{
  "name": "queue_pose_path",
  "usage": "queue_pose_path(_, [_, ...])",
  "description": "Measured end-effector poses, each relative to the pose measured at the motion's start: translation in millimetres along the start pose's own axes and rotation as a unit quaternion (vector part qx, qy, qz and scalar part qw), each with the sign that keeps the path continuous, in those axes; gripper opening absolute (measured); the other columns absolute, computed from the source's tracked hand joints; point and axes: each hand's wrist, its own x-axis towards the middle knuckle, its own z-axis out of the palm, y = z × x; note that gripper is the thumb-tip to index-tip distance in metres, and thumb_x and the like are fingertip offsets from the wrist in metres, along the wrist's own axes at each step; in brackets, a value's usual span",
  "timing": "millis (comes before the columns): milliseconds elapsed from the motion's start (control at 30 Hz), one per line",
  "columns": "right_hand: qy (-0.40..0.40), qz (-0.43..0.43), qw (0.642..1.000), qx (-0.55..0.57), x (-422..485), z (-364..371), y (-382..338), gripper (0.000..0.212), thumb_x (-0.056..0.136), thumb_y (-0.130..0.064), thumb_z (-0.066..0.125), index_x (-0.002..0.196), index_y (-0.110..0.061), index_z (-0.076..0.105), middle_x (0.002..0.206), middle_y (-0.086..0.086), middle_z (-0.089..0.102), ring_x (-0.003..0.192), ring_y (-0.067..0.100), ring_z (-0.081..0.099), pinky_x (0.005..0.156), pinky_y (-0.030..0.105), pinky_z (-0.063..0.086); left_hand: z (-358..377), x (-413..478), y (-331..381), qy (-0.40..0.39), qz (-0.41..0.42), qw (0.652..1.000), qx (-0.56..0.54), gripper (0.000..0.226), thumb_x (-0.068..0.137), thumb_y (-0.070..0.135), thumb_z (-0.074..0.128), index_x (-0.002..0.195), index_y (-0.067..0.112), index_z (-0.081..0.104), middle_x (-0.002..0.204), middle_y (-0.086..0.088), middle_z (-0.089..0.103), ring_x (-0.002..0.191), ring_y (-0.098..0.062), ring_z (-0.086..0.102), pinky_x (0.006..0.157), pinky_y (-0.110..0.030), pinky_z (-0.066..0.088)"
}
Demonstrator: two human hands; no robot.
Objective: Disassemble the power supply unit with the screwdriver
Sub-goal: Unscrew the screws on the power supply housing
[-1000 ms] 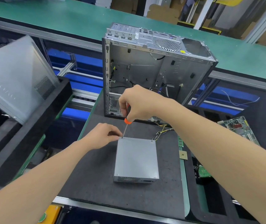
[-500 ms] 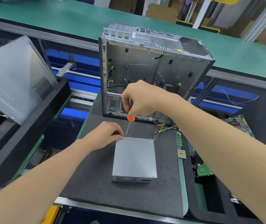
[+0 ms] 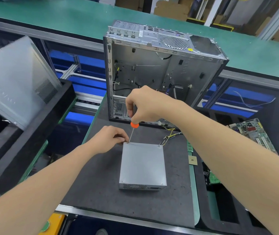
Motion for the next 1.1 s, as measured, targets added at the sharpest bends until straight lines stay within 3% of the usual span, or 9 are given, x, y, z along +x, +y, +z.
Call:
queue_pose_path(133, [-0.001, -0.004, 1.0, -0.008, 1.7, 1.8, -2.2, 0.009, 0.075, -0.017, 0.08, 0.08, -0.02, 0.073, 0.085, -0.005, 0.071, 0.074, 0.012, 0.065, 0.049, 0.022, 0.038, 0.4, -0.3, 1.3, -0.006, -0.008, 1.0, -0.008, 0.032, 0.102, 0.009, 0.063, 0.093, 0.038, 0.074, 0.094, 0.015, 0.077, 0.085, 0.006, 0.071, 0.08, -0.011, 0.049])
queue_pose_path(300, [0.006, -0.007, 1.0, -0.017, 3.6, -2.7, -4.1, 0.011, 0.072, -0.016, 0.081, 0.077, -0.023, 0.073, 0.074, -0.009, 0.072, 0.071, 0.008, 0.065, 0.045, 0.018, 0.037, 0.0, -1.3, 1.8, -0.005, -0.014, 1.0, -0.014, 0.028, 0.102, 0.011, 0.065, 0.096, 0.036, 0.075, 0.101, 0.014, 0.078, 0.097, -0.003, 0.07, 0.09, -0.021, 0.053])
queue_pose_path(567, [0.002, -0.004, 1.0, -0.009, 5.9, 0.5, -2.1, 0.008, 0.075, -0.016, 0.078, 0.08, -0.02, 0.073, 0.077, -0.007, 0.072, 0.074, 0.012, 0.067, 0.049, 0.022, 0.042, 0.4, -1.6, -0.2, -0.001, -0.016, 1.0, -0.021, 0.036, 0.101, 0.012, 0.067, 0.088, 0.045, 0.072, 0.096, 0.022, 0.076, 0.093, 0.008, 0.068, 0.084, -0.012, 0.049])
queue_pose_path(667, [0.013, -0.007, 1.0, -0.005, 6.7, 2.4, -2.7, 0.007, 0.075, -0.015, 0.076, 0.081, -0.019, 0.072, 0.079, -0.006, 0.073, 0.078, 0.015, 0.069, 0.055, 0.025, 0.051, 0.3, -1.7, -0.8, -0.001, -0.015, 1.0, -0.026, 0.036, 0.101, 0.012, 0.066, 0.088, 0.045, 0.072, 0.095, 0.024, 0.076, 0.092, 0.007, 0.068, 0.086, -0.017, 0.051])
queue_pose_path(800, [0.012, -0.011, 1.0, -0.01, 9.0, 2.1, -3.0, 0.006, 0.077, -0.016, 0.075, 0.081, -0.019, 0.071, 0.081, -0.005, 0.073, 0.079, 0.015, 0.069, 0.054, 0.025, 0.05, -2.3, -3.7, 0.7, -0.006, -0.002, 0.999, -0.039, 0.039, 0.101, 0.009, 0.065, 0.089, 0.046, 0.071, 0.095, 0.028, 0.075, 0.094, 0.007, 0.068, 0.089, -0.02, 0.053])
queue_pose_path(967, [0.04, -0.008, 0.999, -0.014, 13.3, 3.1, -3.2, 0.002, 0.079, -0.015, 0.071, 0.079, -0.016, 0.069, 0.078, -0.004, 0.072, 0.06, 0.009, 0.065, 0.048, 0.02, 0.043, -10.9, -4.8, 13.6, -0.001, 0.029, 0.979, -0.201, 0.041, 0.103, -0.003, 0.057, 0.118, 0.031, 0.074, 0.109, 0.012, 0.08, 0.11, -0.004, 0.073, 0.1, -0.019, 0.053])
queue_pose_path(1100, [-0.003, -0.048, 0.998, -0.028, 11.8, -2.9, -2.2, 0.012, 0.077, -0.013, 0.075, 0.085, -0.022, 0.073, 0.078, -0.011, 0.07, 0.077, 0.008, 0.066, 0.06, 0.026, 0.052, -19.2, -3.3, 21.4, -0.023, 0.056, 0.952, -0.299, 0.034, 0.103, -0.005, 0.058, 0.126, 0.015, 0.072, 0.112, -0.003, 0.081, 0.114, -0.015, 0.073, 0.097, -0.018, 0.054])
